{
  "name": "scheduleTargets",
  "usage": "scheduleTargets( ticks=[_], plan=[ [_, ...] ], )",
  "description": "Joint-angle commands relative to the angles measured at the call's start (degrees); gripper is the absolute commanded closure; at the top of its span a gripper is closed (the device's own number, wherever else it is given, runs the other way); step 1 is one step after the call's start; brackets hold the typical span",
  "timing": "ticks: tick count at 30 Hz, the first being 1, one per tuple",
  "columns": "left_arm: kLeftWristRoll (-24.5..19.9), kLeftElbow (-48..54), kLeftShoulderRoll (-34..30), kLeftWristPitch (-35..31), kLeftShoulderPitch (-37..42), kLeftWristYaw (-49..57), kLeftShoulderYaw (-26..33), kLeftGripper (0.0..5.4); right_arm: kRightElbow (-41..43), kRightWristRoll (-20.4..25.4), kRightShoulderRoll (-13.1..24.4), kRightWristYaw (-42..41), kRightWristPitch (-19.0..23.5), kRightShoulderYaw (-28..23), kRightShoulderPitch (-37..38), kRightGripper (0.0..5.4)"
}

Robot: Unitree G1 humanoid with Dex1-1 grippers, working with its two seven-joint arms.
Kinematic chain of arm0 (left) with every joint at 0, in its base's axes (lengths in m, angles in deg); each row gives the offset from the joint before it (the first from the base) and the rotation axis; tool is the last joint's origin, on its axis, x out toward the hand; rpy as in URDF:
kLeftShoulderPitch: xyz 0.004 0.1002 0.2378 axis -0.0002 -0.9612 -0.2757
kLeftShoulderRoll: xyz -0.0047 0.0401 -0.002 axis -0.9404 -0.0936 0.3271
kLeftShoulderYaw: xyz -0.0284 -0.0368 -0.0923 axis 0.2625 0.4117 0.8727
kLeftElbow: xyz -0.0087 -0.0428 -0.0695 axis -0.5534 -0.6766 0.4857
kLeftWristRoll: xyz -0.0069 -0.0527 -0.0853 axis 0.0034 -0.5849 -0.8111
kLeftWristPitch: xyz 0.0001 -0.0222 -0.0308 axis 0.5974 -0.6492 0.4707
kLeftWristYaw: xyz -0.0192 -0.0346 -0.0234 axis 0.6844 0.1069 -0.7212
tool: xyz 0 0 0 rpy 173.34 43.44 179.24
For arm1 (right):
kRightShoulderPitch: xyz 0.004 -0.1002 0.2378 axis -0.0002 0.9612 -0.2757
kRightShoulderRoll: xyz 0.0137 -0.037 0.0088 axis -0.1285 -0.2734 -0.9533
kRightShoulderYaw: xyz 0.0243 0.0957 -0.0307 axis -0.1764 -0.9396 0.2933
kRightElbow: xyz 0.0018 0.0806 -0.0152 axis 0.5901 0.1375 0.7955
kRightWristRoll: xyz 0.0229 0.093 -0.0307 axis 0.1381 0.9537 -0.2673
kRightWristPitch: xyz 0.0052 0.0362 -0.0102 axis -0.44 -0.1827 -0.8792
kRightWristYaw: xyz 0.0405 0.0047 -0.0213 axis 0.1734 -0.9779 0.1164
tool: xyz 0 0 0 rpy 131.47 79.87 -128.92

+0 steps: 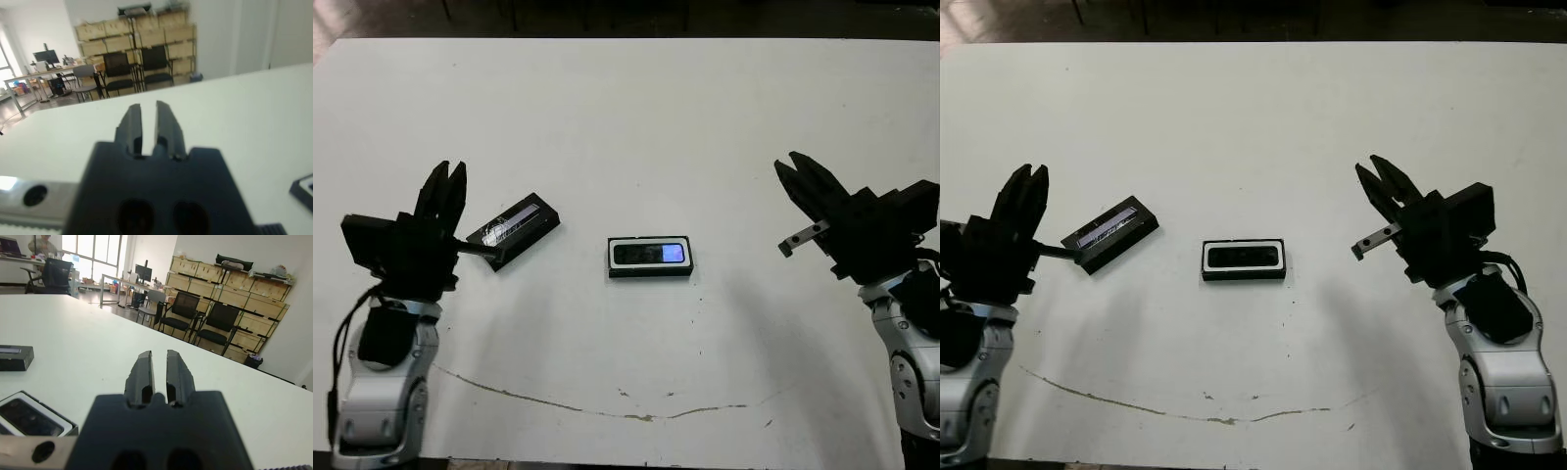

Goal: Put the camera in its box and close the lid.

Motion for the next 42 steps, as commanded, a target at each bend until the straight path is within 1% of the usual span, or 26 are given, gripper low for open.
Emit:
scheduleTargets(
  ticks=[1, 2, 5, 7, 9, 11, 13, 15, 18, 21, 25, 26, 27, 32, 35, 38, 42],
  plan=[
    [-2.3, 0.5, -6.5, -8.7, 2.7, -4.0, 1.3, 5.40, 0.2, 0.2, 1.1, 0.5, 2.0, -0.5, 0.1, 5.39],
    [-4.0, 0.1, -7.6, -10.8, 3.8, -5.4, 1.7, 5.40, 0.2, 0.1, 1.1, 0.5, 1.9, -0.5, 0.2, 5.39],
    [-9.4, -1.7, -10.5, -17.2, 6.9, -9.3, 2.7, 5.04, -0.2, -0.2, 1.1, 0.5, 1.3, -0.3, 0.1, 5.40],
    [-10.7, -2.9, -13.3, -20.0, 8.3, -12.0, 2.1, 4.59, -0.5, 0.1, 1.1, 0.4, 1.1, -0.2, 0.1, 5.40],
    [-10.7, -5.0, -17.3, -20.4, 9.3, -17.1, 0.4, 4.13, -0.8, 0.1, 1.0, 0.3, 0.7, -0.1, 0.0, 5.40],
    [-9.1, -6.9, -21.0, -18.3, 9.8, -22.0, -2.0, 3.66, -0.6, 0.1, 1.0, 0.3, 0.8, -0.1, 0.1, 5.40],
    [-7.4, -8.6, -23.1, -15.4, 9.9, -25.5, -4.2, 3.25, -0.5, 0.2, 1.1, 0.4, 1.1, 0.0, 0.1, 5.40],
    [-7.0, -10.0, -23.7, -13.6, 10.1, -28.0, -5.7, 2.77, -0.8, 0.4, 1.0, 0.2, 1.1, 0.1, -0.1, 5.40],
    [-8.5, -12.0, -23.7, -15.2, 11.0, -31.0, -7.0, 2.07, -0.6, -0.2, 1.3, 0.2, 0.7, 0.3, -0.2, 5.40],
    [-9.6, -13.6, -23.1, -17.5, 11.5, -32.0, -7.8, 1.38, -0.4, 0.4, 1.5, -0.1, 1.3, 0.4, -0.2, 5.40],
    [-10.1, -15.4, -23.1, -17.6, 11.8, -33.9, -8.6, 0.47, -1.5, 0.7, 2.1, -1.4, 0.5, 0.4, -0.3, 5.40],
    [-10.1, -15.6, -23.1, -17.8, 11.8, -34.1, -8.7, 0.17, -1.8, 0.6, 2.1, -1.5, 0.1, 0.5, -0.3, 5.40],
    [-10.2, -15.9, -23.0, -17.9, 11.8, -34.2, -8.8, 0.02, -1.9, 0.3, 2.2, -1.6, -0.2, 0.5, -0.3, 5.40],
    [-9.7, -16.6, -21.9, -19.2, 11.2, -32.8, -9.6, 0.02, -2.6, 0.0, 2.4, -1.8, -1.0, 1.0, -0.5, 5.40],
    [-8.7, -17.0, -21.3, -18.7, 10.7, -31.8, -10.2, 0.02, -3.1, 0.4, 2.3, -2.1, -0.9, 1.3, -0.5, 5.40],
    [-6.9, -17.9, -21.1, -16.6, 10.2, -31.3, -11.1, 0.02, -3.0, 0.6, 2.6, -2.1, 0.0, 1.3, -0.4, 5.40],
    [-6.9, -19.3, -20.9, -15.7, 9.9, -31.8, -11.2, 0.02, -2.8, 0.9, 2.6, -2.2, -0.1, 1.2, -0.2, 5.40]
  ],
)
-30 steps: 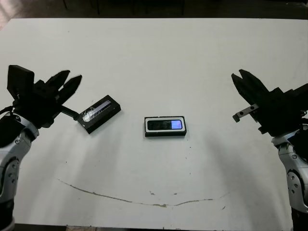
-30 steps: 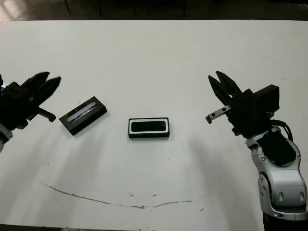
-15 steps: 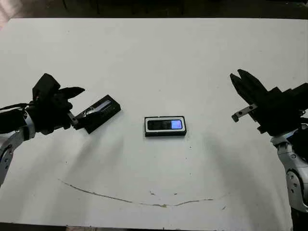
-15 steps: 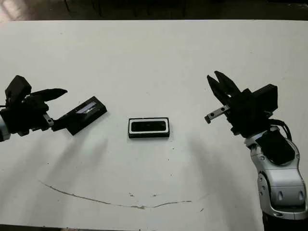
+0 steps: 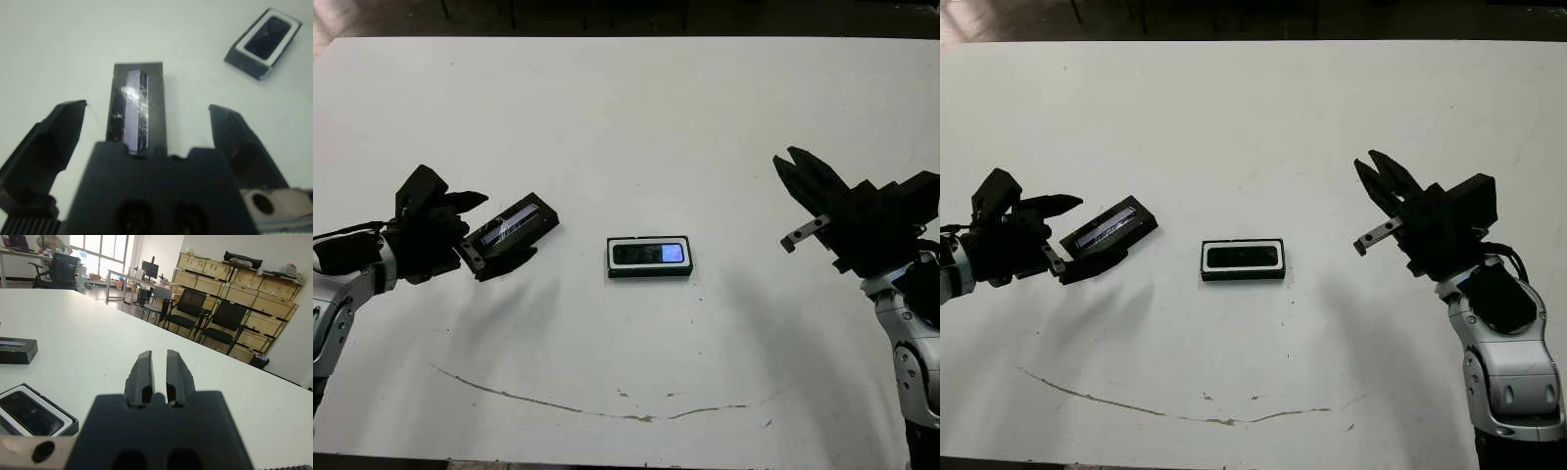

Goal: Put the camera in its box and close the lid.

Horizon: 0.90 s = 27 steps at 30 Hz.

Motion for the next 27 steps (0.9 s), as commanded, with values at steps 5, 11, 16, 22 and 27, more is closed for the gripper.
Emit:
scheduleTargets(
  ticks=[5, 11, 16, 22, 27],
  plan=[
    [1.2, -2.0, 0.7, 0.8, -1.9, 0.8, -0.4, 0.02, -0.8, 0.4, 0.4, -0.5, 0.6, 0.2, 0.7, 5.40],
    [2.2, -3.6, 1.3, 2.0, -2.0, 1.5, -0.9, 0.02, -1.3, 0.8, 0.9, -1.0, 0.7, 0.1, 0.8, 5.40],
    [2.8, -3.6, 1.4, 2.5, -2.1, 1.3, -1.2, 0.02, -1.5, 1.6, 0.9, -1.5, 0.7, -0.3, 1.0, 5.40],
    [2.5, -3.3, 1.4, 0.2, -1.9, 1.2, -1.5, 0.02, -2.5, 1.6, 1.1, -1.9, -0.6, -0.4, 0.9, 5.40],
    [2.5, -3.6, 1.1, -0.2, -2.2, 0.0, -1.9, 0.12, -3.1, 1.8, 1.3, -2.4, -1.3, -0.6, 0.9, 5.40]
  ],
)
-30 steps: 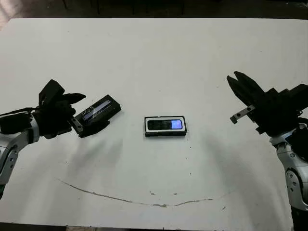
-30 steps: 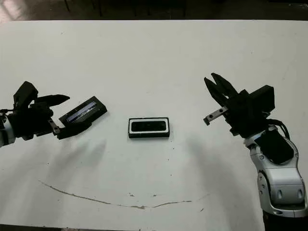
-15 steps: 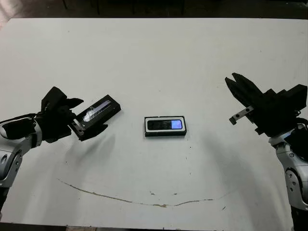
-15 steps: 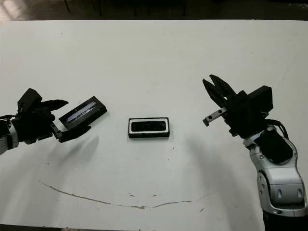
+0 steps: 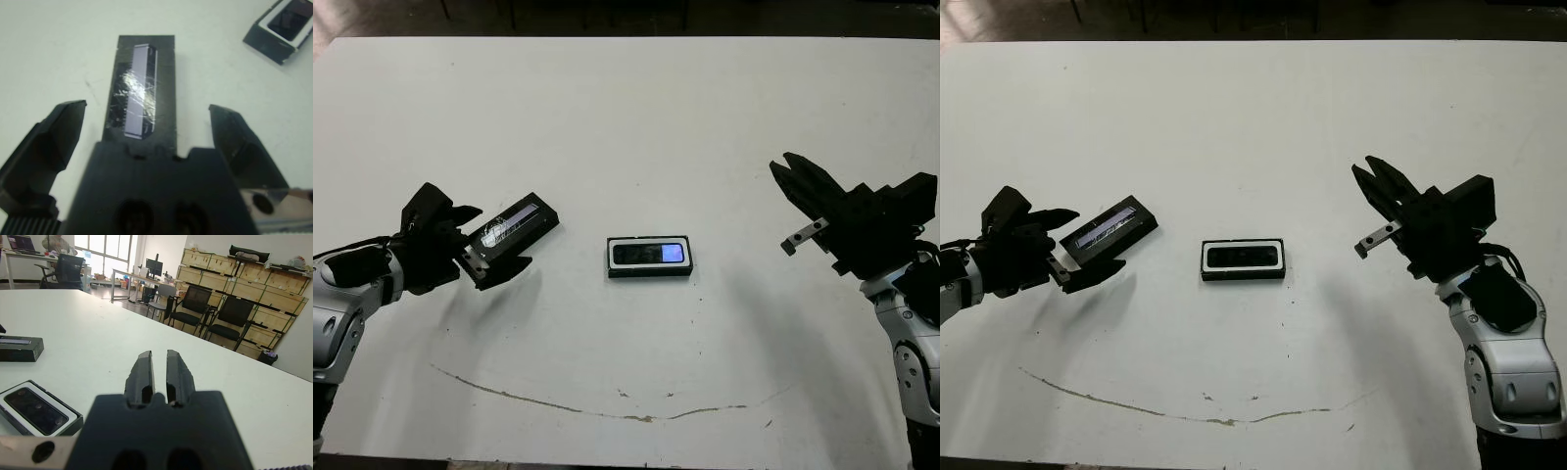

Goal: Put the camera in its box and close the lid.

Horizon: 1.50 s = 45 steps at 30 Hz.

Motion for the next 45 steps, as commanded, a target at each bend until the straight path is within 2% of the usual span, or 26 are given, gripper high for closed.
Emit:
scheduleTargets(
  ticks=[1, 11, 15, 17, 24, 29, 32, 35, 38, 41, 45],
  plan=[
    [0.7, -1.2, -0.6, -0.5, -1.3, -1.1, -1.0, 0.26, -1.2, -0.1, 1.0, -1.1, -1.1, -0.4, 0.9, 5.40],
    [2.3, -2.7, 0.1, 4.0, -3.5, -2.2, -1.5, 2.59, -3.0, 0.0, 1.0, -2.2, -3.0, -0.5, 0.6, 5.40],
    [1.2, -3.0, 1.0, 2.7, -4.1, -1.3, -0.7, 3.43, -3.3, -0.4, 1.0, -2.3, -3.5, -0.3, 0.4, 5.40],
    [0.4, -2.9, 1.6, 1.7, -4.3, -0.6, -0.1, 3.69, -3.9, -0.4, 1.1, -2.6, -4.1, -0.2, 0.2, 5.40],
    [-2.2, -0.6, 3.8, -1.9, -5.2, 2.4, 2.1, 3.84, -4.6, -1.0, 1.5, -2.5, -4.7, 0.4, -0.1, 5.40],
    [-6.1, 4.6, 6.6, -3.2, -6.1, 5.7, 5.9, 3.84, -5.2, -0.4, 1.1, -2.4, -4.7, 0.5, -0.2, 5.40],
    [-8.3, 9.2, 6.3, -4.7, -4.4, 6.6, 7.5, 3.84, -5.7, -0.6, 1.2, -2.6, -5.6, 0.5, -0.4, 5.40],
    [-9.7, 11.2, 4.6, -4.7, -1.0, 4.9, 7.7, 3.84, -5.0, -0.5, 1.4, -1.9, -3.7, 0.5, -0.4, 5.40],
    [-9.9, 10.2, 2.2, -4.2, 4.0, 1.1, 6.0, 3.84, -4.0, -0.4, 1.7, -1.3, -1.7, 0.5, -0.5, 5.40],
    [-9.3, 6.5, -0.4, -5.3, 10.5, -4.0, 2.1, 3.84, -3.9, -0.4, 1.8, -1.6, -1.6, 0.5, -0.7, 5.40],
    [-6.1, 1.1, 0.6, 1.0, 15.3, -9.5, -3.6, 3.84, -4.2, 0.0, 1.8, -1.9, -1.5, 0.2, -0.6, 5.40]
  ],
)
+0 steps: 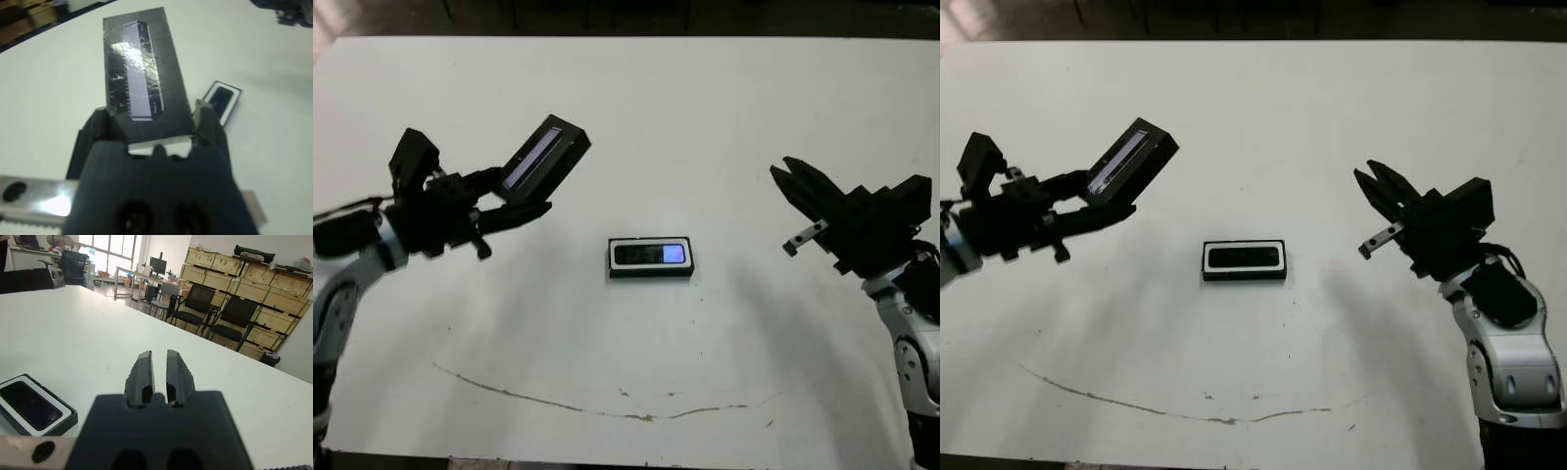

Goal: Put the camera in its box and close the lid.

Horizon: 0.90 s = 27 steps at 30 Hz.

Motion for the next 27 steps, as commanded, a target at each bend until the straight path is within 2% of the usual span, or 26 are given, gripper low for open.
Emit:
scheduleTargets(
  ticks=[1, 4, 12, 18, 27],
  plan=[
    [3.0, -4.5, 0.9, 3.8, 2.4, -3.5, -4.7, 3.84, 0.0, 0.2, 0.8, -0.2, 1.5, -0.3, 0.7, 5.40],
    [5.3, -9.4, 3.1, 8.0, 4.9, -6.2, -8.1, 3.84, 0.6, 0.4, 1.0, 0.0, 2.1, -0.6, 1.0, 5.40],
    [11.7, -17.9, 3.8, 10.5, 10.6, -11.8, -14.8, 3.84, 1.3, 0.0, 1.1, 0.5, 2.8, -0.9, 1.4, 5.40],
    [14.0, -21.9, 6.0, 16.3, 11.6, -13.5, -15.5, 3.84, 1.4, -0.6, 1.2, 0.9, 3.1, -0.6, 1.4, 5.40],
    [14.4, -20.8, 8.2, 19.6, 9.5, -12.9, -15.2, 3.84, 2.7, -2.2, 2.2, 1.6, 3.8, -0.7, 1.8, 5.40]
  ],
)
